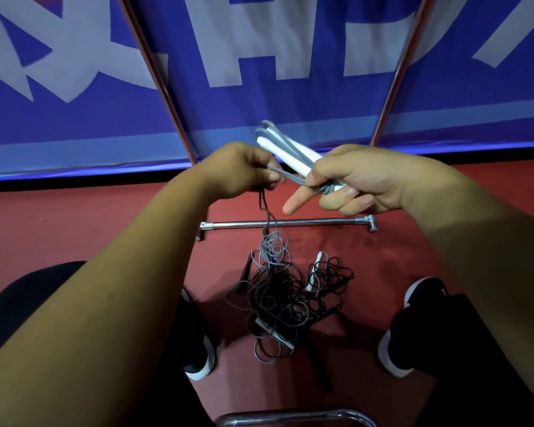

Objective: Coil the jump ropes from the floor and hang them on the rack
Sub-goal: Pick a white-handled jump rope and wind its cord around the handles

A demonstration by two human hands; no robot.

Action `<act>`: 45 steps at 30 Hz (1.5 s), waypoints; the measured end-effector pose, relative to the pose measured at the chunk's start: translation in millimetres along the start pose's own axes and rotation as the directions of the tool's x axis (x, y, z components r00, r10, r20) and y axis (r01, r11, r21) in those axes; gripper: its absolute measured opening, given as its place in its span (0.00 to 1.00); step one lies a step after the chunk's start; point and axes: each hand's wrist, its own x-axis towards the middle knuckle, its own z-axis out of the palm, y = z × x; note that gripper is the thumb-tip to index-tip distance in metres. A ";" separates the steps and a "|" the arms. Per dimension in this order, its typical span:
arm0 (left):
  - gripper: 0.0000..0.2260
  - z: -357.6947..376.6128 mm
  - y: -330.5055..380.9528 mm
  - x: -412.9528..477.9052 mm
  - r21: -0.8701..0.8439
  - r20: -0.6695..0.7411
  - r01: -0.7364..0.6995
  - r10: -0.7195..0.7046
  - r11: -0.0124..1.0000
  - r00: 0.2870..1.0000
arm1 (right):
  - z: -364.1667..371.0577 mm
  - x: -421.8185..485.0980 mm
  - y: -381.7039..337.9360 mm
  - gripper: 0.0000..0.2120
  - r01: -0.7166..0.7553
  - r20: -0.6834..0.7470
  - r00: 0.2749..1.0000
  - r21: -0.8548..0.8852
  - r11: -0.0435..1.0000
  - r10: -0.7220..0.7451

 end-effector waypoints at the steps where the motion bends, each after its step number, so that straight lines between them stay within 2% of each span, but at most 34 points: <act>1: 0.03 -2.4 0.0 -1.4 -0.075 -0.021 -0.024 0.023 0.997 1.000 | 1.5 -3.1 -0.5 0.03 -0.029 0.042 0.999 -0.043 0.999 0.031; 4: 0.06 -3.5 6.0 -4.3 -0.163 0.051 -0.115 0.125 0.980 0.991 | 4.9 -5.4 4.8 0.11 -0.123 0.180 0.972 -0.152 0.981 0.150; 6: 0.06 -1.1 11.9 -3.9 -0.188 0.063 -0.116 0.130 0.975 0.990 | 7.1 -1.7 10.2 0.13 -0.170 0.212 0.953 -0.209 0.963 0.214; 11: 0.08 3.4 24.3 -5.6 -0.130 0.065 -0.156 0.165 0.979 0.984 | 8.6 10.3 23.9 0.04 -0.283 0.148 0.930 -0.298 0.911 0.337; 13: 0.09 2.8 31.8 -8.4 -0.101 0.094 -0.180 0.189 0.978 0.977 | 7.7 13.4 27.3 0.07 -0.299 0.091 0.931 -0.368 0.881 0.354; 16: 0.11 2.2 45.0 -11.7 -0.002 0.114 -0.220 0.219 0.975 0.969 | 7.2 18.7 30.3 0.09 -0.310 -0.069 0.949 -0.392 0.866 0.309; 18: 0.10 0.9 51.5 -14.3 0.081 0.151 -0.242 0.228 0.967 0.962 | 3.6 27.6 34.7 0.10 -0.277 -0.172 0.957 -0.288 0.917 0.235; 21: 0.11 0.3 56.1 -15.9 0.246 0.219 -0.262 0.210 0.933 0.953 | -5.3 41.7 44.7 0.22 -0.218 -0.267 0.950 -0.188 0.958 0.164; 23: 0.15 1.8 57.7 -16.3 0.390 0.236 -0.255 0.171 0.885 0.956 | -9.1 47.4 48.7 0.20 -0.207 -0.305 0.942 -0.207 0.956 0.138; 25: 0.17 4.2 57.5 -16.1 0.529 0.201 -0.236 0.150 0.815 0.968 | -11.4 49.9 48.9 0.14 -0.191 -0.337 0.935 -0.214 0.958 0.112; 27: 0.14 7.2 55.1 -16.5 0.588 0.155 -0.180 0.108 0.789 0.982 | -12.8 50.9 46.6 0.10 -0.156 -0.368 0.927 -0.216 0.964 0.068; 30: 0.08 13.2 47.7 -16.2 0.580 0.137 -0.089 0.011 0.810 0.991 | -12.6 55.6 43.1 0.08 -0.080 -0.413 0.911 -0.183 0.980 -0.003; 33: 0.12 20.4 40.3 -14.7 0.481 0.123 0.031 -0.102 0.876 0.987 | -6.9 56.8 39.3 0.08 0.010 -0.404 0.913 -0.104 0.995 -0.051; 36: 0.19 24.3 32.8 -9.2 0.475 0.042 0.139 -0.180 0.869 0.983 | -5.2 52.0 31.3 0.04 0.085 -0.339 0.938 0.011 0.996 -0.076; 37: 0.21 25.5 30.7 -8.1 0.449 0.003 0.175 -0.197 0.876 0.980 | -5.9 50.3 28.6 0.05 0.096 -0.306 0.949 0.069 0.993 -0.071; 38: 0.22 26.7 29.3 -7.3 0.409 -0.035 0.197 -0.201 0.891 0.979 | -7.0 49.5 27.0 0.11 0.103 -0.282 0.957 0.121 0.987 -0.066; 40: 0.21 27.6 31.0 -7.0 0.314 -0.095 0.189 -0.168 0.930 0.981 | -9.0 49.6 25.5 0.21 0.118 -0.301 0.952 0.185 0.976 -0.058; 41: 0.20 27.7 33.9 -8.9 0.258 -0.107 0.176 -0.153 0.950 0.983 | -9.4 49.8 25.5 0.24 0.124 -0.333 0.942 0.197 0.972 -0.053; 43: 0.20 24.7 39.9 -12.6 0.181 -0.085 0.133 -0.119 0.974 0.989 | -11.7 50.5 26.6 0.22 0.137 -0.389 0.920 0.209 0.968 -0.046; 45: 0.20 16.4 42.6 -15.2 0.201 -0.028 0.034 -0.029 0.979 0.999 | -14.5 50.2 26.9 0.21 0.156 -0.415 0.909 0.237 0.959 -0.045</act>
